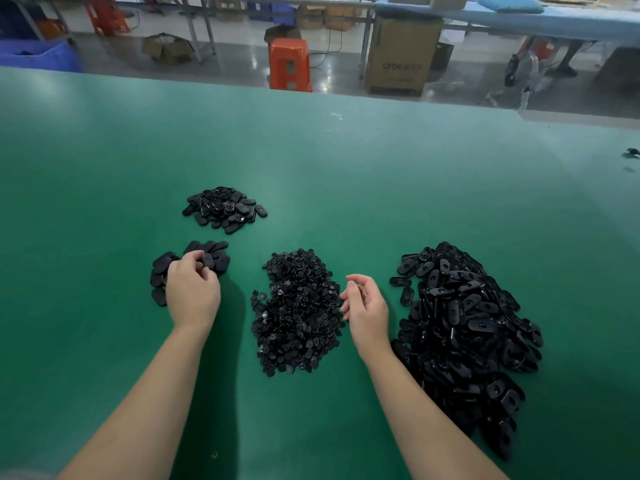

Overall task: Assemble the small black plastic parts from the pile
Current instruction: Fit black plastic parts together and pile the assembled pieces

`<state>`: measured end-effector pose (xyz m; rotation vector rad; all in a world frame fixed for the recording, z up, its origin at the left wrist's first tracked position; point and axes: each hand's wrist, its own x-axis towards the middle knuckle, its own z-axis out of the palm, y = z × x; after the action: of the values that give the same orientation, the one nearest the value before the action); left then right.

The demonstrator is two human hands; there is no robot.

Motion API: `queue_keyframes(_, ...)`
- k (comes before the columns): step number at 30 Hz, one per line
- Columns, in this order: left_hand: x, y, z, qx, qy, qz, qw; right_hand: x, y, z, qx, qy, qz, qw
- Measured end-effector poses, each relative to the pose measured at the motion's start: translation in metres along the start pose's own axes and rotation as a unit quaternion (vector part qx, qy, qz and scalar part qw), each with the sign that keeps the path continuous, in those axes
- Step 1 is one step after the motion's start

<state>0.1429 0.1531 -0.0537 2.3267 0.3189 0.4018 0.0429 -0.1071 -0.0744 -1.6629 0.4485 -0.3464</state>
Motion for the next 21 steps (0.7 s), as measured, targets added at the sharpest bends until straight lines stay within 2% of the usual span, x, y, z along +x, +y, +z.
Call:
queue_keyframes(2, -0.009, 0.006, 0.006, -0.014, 0.0, 0.026, 1.0, 0.0, 0.001, 0.0, -0.01, 0.0, 0.0, 1.0)
queue_keyframes(6, -0.035, 0.009, 0.022, -0.043, -0.052, 0.094, 0.993, 0.0, 0.001, 0.002, -0.045, -0.003, 0.003, 0.999)
queue_keyframes(9, -0.039, 0.001, 0.028, -0.068, -0.063, 0.073, 0.993, 0.002, -0.001, 0.001, -0.077, -0.025, 0.009, 0.997)
queue_keyframes(13, -0.038, 0.0, 0.028, -0.015, -0.104, 0.121, 0.987, 0.013, -0.009, -0.008, -0.089, -0.073, 0.02, 0.993)
queue_keyframes(15, -0.039, 0.0, 0.029, 0.021, -0.121, 0.136, 0.983, 0.021, -0.014, -0.019, -0.162, -0.074, -0.015, 0.984)
queue_keyframes(16, -0.04, 0.0, 0.03, 0.035, -0.127, 0.135, 0.982, 0.028, -0.017, -0.026, -0.238, -0.069, -0.043, 0.968)
queue_keyframes(18, -0.04, -0.001, 0.029, 0.057, -0.134, 0.135, 0.98, 0.041, -0.024, -0.042, -0.439, -0.058, -0.089, 0.892)
queue_keyframes(19, -0.04, -0.001, 0.029, 0.064, -0.136, 0.137, 0.979, 0.048, -0.027, -0.051, -0.516, -0.057, -0.09, 0.85)
queue_keyframes(21, -0.04, -0.002, 0.029, 0.07, -0.139, 0.141, 0.978, 0.058, -0.033, -0.066, -0.603, -0.068, -0.058, 0.793)
